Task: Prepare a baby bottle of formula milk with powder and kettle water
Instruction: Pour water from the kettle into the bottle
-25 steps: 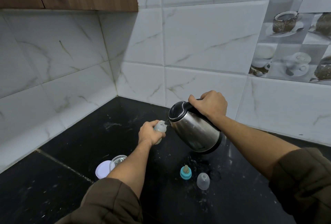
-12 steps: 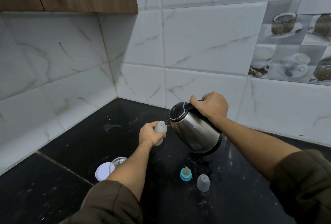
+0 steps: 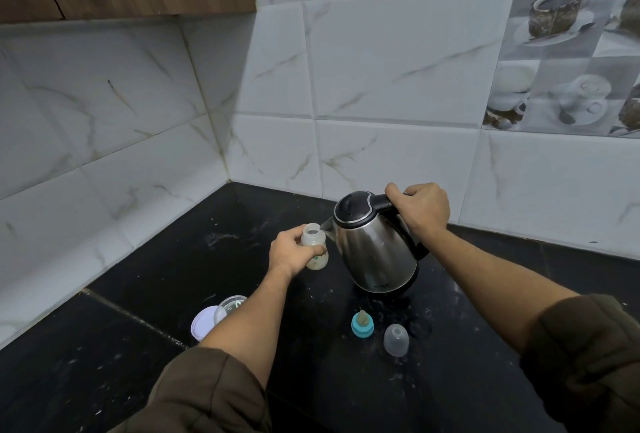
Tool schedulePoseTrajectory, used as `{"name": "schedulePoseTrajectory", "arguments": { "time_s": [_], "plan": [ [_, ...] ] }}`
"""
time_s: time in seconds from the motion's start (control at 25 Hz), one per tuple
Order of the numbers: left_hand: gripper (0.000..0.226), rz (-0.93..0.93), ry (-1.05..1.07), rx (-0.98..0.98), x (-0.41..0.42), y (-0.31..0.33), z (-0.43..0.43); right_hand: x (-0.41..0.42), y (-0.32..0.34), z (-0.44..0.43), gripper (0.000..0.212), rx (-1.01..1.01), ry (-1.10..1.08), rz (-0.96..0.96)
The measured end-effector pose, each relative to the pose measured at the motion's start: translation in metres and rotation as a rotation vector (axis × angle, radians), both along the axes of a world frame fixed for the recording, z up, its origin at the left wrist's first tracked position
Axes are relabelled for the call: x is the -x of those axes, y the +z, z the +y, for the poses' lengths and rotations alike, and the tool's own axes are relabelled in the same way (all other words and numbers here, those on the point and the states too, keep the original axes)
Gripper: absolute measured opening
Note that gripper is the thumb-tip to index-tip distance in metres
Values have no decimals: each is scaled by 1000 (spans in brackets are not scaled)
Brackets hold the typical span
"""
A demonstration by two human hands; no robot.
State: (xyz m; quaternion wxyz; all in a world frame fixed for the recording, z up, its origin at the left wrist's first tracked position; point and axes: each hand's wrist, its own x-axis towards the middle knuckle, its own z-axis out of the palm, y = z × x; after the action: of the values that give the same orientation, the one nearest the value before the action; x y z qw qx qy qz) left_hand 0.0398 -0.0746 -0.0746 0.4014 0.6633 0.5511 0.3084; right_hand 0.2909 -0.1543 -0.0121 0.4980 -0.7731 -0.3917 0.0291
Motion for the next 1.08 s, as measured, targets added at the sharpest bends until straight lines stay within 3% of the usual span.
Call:
{"name": "schedulePoseTrajectory", "arguments": {
  "time_s": [1.08],
  "plan": [
    [61,129,32,71,9,-24,-25,-58,-67,-17,48,0,0,356]
  ]
}}
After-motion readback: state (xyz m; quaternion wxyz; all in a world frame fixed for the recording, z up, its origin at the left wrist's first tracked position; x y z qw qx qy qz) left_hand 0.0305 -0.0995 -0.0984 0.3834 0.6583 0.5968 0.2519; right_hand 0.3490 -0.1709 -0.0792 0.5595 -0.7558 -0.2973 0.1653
